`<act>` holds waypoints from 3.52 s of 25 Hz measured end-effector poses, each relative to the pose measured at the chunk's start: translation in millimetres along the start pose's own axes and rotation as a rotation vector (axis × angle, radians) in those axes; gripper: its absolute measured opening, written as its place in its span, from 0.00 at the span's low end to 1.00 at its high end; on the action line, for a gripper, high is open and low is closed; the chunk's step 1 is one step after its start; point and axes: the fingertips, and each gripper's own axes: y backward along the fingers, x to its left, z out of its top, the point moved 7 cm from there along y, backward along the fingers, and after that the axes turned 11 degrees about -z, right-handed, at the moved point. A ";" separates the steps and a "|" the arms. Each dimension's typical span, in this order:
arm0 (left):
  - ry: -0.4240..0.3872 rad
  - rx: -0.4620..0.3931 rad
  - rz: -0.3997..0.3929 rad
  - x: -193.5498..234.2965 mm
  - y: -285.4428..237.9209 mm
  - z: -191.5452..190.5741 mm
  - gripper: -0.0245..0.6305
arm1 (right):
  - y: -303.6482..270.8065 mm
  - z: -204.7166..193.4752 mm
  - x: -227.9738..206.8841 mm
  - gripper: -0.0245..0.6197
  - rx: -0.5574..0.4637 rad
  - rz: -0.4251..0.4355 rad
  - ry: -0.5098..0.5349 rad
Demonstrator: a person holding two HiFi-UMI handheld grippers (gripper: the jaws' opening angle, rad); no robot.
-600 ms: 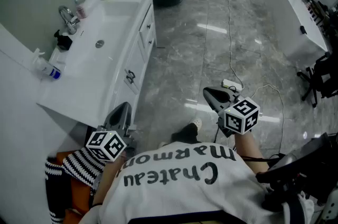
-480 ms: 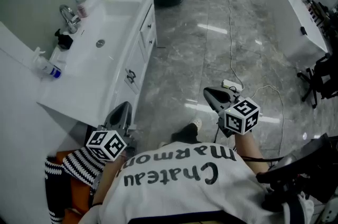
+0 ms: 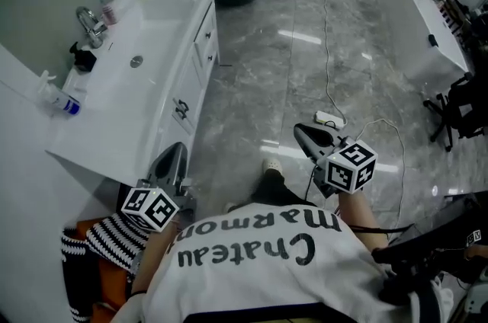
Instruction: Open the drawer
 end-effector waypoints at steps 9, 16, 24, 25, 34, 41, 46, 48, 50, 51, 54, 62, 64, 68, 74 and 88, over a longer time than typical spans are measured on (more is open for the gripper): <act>0.026 0.001 0.016 -0.7 -52.9 11.1 0.04 | -63.5 50.5 -62.7 0.06 -0.046 0.013 -0.008; 0.062 0.007 0.130 5.8 -129.7 15.0 0.04 | -117.9 90.8 -135.5 0.06 -0.032 0.090 0.000; 0.041 -0.042 0.132 16.3 -233.3 31.8 0.04 | -162.4 127.7 -220.0 0.06 -0.021 0.133 0.031; 0.035 -0.042 0.129 17.8 -243.0 32.6 0.04 | -166.1 130.2 -227.4 0.06 -0.018 0.140 0.035; 0.032 -0.017 0.165 40.0 -312.3 36.8 0.04 | -178.9 142.2 -290.1 0.06 -0.024 0.123 0.003; 0.027 -0.065 0.203 53.2 -335.0 43.0 0.04 | -190.5 134.0 -319.5 0.06 -0.013 0.107 -0.071; -0.013 0.013 0.260 70.7 -346.9 35.8 0.04 | -212.7 132.2 -327.7 0.06 0.016 0.115 -0.090; -0.019 0.034 0.256 81.0 -358.1 34.4 0.04 | -223.1 134.5 -334.0 0.06 0.026 0.107 -0.064; -0.016 0.036 0.244 92.1 -374.4 37.3 0.04 | -234.6 138.6 -346.8 0.06 0.034 0.089 -0.066; -0.008 0.035 0.236 98.4 -384.4 40.6 0.04 | -241.4 142.4 -354.9 0.06 0.035 0.078 -0.081; 0.015 0.039 0.219 119.3 -417.2 55.2 0.04 | -264.9 161.8 -376.8 0.06 0.032 0.062 -0.143; 0.028 0.075 0.210 167.4 -488.7 89.8 0.04 | -334.5 217.9 -409.1 0.06 0.041 0.066 -0.149; 0.014 0.077 0.212 179.7 -505.7 101.3 0.04 | -351.4 232.8 -414.9 0.06 0.044 0.075 -0.134; 0.009 0.082 0.247 203.9 -533.4 112.6 0.04 | -384.4 253.1 -428.7 0.06 0.069 0.095 -0.102; -0.012 0.096 0.268 227.3 -551.2 118.7 0.04 | -442.6 268.1 -431.0 0.06 0.093 0.163 -0.099; 0.042 0.063 0.363 244.8 -549.8 95.8 0.04 | -550.3 308.5 -383.0 0.06 0.177 0.413 0.048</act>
